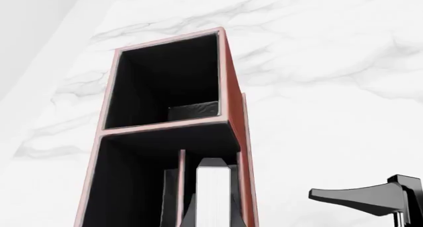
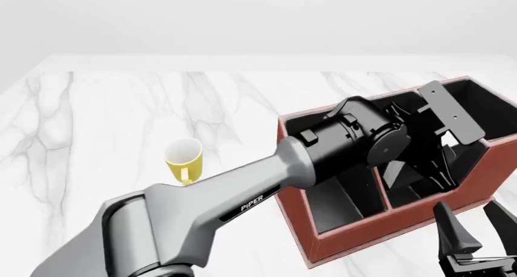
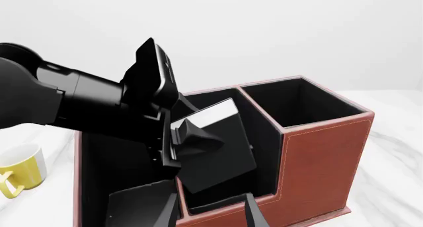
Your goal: Pick up the book and place it in the back compartment of the caddy.
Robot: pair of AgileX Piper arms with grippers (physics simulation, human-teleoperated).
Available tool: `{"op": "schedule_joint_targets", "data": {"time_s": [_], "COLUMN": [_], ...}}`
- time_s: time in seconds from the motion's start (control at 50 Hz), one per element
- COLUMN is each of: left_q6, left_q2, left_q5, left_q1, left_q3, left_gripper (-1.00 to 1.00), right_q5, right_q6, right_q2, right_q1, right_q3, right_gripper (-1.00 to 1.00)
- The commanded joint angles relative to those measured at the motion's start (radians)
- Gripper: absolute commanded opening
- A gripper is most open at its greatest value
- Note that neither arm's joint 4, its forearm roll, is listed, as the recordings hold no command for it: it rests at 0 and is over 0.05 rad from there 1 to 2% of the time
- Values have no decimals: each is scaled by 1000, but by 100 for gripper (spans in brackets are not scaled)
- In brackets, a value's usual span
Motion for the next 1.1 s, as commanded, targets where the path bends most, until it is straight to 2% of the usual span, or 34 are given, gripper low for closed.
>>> {"op": "schedule_joint_targets", "data": {"time_s": [0.02,0.22,0.4,0.42,1.0,1.1], "left_q6": [8,2,14,14,-3,2], "left_q2": [12,7,27,32,25,12], "left_q5": [33,24,40,46,47,15], "left_q1": [0,-1,23,24,7,27], "left_q3": [-59,-49,-84,-93,-83,-63], "left_gripper": [-100,-100,-100,100,100,100], "right_q5": [-6,-2,-4,-5,-3,-3], "right_q6": [2,3,3,3,3,2], "right_q2": [7,2,4,6,4,4], "right_q1": [-1,0,1,1,-1,0], "right_q3": [0,0,0,0,0,0], "right_gripper": [100,100,100,100,100,100]}}
